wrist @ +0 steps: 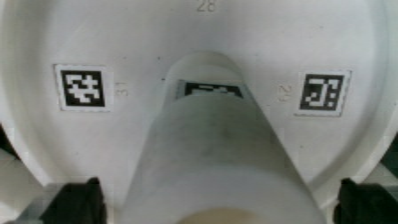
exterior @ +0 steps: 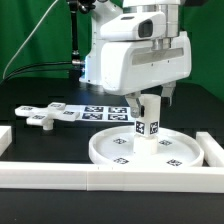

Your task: Assemble round table

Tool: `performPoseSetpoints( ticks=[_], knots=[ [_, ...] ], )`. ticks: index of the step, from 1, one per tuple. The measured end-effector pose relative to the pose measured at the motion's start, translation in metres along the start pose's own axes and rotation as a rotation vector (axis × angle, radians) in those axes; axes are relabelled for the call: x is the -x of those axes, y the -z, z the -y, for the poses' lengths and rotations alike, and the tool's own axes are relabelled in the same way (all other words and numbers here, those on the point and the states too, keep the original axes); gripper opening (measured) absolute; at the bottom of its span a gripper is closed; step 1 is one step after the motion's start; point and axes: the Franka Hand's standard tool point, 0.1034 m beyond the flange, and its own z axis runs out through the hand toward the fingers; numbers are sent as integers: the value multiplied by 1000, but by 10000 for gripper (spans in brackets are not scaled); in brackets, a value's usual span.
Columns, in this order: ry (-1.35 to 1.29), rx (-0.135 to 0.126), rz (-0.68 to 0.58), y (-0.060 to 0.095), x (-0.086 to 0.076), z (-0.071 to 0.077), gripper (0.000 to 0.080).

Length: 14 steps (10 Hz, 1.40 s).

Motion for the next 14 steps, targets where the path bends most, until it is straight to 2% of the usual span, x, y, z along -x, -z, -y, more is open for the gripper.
performPoseSetpoints(
  ticks=[5,12,14],
  knots=[
    [379,7,34,-4,5,-1,649],
    [772,15,77,-5,10,-3,649],
    [768,15,77,-5,10,-3,402]
  ],
)
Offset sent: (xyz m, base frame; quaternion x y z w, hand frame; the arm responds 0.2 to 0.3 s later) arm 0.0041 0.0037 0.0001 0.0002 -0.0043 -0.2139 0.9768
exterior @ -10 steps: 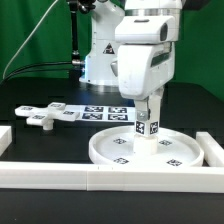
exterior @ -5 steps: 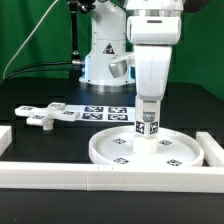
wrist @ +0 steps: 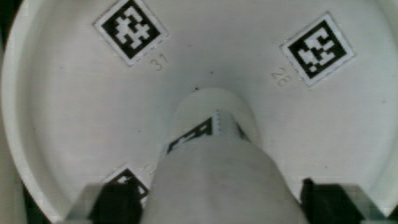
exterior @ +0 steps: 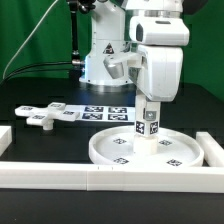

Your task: Assemble round table

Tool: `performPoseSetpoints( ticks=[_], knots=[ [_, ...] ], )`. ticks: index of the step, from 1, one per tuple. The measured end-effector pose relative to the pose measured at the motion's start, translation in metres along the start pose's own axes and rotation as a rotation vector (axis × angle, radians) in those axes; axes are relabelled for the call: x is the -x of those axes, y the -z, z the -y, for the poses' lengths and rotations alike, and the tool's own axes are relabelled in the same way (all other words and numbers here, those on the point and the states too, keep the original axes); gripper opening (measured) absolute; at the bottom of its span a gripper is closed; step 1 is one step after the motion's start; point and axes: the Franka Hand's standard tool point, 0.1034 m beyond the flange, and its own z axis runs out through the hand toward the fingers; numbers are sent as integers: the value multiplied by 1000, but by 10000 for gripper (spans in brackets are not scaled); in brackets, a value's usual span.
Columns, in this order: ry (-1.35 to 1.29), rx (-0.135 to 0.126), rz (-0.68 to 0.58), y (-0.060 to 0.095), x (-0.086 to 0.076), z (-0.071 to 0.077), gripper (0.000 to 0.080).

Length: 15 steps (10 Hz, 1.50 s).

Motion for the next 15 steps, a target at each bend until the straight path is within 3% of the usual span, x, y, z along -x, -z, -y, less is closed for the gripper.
performPoseSetpoints(
  ticks=[5,11,15],
  knots=[
    [-107,-1,-2,0,0,0,406],
    [-773,-9,-10,-1,0,2,407],
    [-1150,10,-33,-1,-6,4,407]
  ],
)
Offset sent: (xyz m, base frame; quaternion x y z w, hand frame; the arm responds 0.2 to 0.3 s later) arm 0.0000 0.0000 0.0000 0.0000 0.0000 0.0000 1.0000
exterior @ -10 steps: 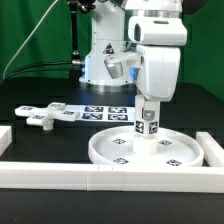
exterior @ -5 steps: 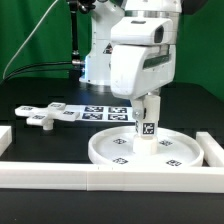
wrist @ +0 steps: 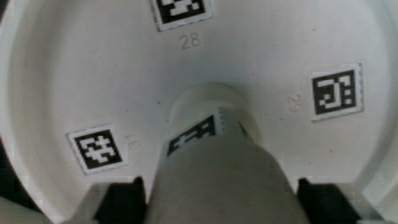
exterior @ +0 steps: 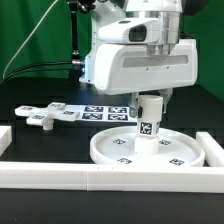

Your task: Assemble round table

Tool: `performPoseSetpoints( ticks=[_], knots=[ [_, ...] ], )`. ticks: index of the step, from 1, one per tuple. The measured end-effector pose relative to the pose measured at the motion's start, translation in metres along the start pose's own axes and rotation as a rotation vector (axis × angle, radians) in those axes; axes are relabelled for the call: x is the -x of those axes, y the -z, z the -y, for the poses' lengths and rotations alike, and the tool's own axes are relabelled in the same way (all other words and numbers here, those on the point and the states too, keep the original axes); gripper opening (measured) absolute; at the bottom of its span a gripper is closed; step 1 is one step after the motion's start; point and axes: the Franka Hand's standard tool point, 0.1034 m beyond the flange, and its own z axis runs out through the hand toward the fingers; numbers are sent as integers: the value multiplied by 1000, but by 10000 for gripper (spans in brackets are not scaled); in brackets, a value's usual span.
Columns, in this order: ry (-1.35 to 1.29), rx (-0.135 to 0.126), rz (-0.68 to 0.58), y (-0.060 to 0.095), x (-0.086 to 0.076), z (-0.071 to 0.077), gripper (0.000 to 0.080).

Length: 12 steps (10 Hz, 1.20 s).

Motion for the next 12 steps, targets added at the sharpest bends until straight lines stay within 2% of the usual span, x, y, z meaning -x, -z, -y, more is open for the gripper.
performPoseSetpoints(
  ticks=[3,7,9,12],
  knots=[
    [-174,-2,-8,0,-1,0,407],
    [-430,-24,-11,-1,0,-1,407],
    [-672,-62,-13,-1,2,-1,407],
    [-965,-85,-8,-2,2,-1,407]
  ],
)
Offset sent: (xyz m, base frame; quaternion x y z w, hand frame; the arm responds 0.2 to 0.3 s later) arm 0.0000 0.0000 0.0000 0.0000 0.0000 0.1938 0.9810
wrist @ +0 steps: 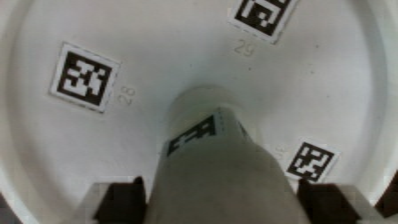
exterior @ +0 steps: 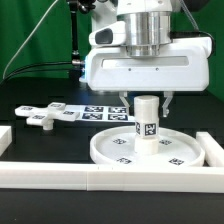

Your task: Assemble round table

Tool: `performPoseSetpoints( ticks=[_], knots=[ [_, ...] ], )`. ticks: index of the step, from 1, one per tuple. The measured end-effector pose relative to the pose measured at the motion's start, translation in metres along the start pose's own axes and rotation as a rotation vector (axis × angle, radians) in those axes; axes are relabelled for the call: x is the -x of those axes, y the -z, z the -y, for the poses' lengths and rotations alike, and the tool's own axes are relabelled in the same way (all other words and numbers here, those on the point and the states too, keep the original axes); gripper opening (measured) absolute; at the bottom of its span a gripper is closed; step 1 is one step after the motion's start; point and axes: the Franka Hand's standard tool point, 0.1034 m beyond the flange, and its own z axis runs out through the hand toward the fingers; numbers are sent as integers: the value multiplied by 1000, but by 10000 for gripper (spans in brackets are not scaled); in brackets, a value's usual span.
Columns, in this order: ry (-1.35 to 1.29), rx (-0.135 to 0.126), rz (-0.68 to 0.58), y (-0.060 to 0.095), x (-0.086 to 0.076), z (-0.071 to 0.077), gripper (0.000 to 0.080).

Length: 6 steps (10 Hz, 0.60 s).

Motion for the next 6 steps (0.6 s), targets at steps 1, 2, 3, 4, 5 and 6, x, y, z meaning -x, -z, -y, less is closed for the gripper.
performPoseSetpoints(
  ticks=[1,2,3,4,5,6],
  knots=[
    [-130,-1,-6,0,1,1,407],
    [-276,-3,-5,-1,2,2,407],
    [-421,-11,-12,-1,1,4,407],
    [-489,-9,-16,-1,1,5,407],
    [-517,-15,-10,-1,1,4,407],
    [-601,-26,-4,-1,2,5,407]
  ],
)
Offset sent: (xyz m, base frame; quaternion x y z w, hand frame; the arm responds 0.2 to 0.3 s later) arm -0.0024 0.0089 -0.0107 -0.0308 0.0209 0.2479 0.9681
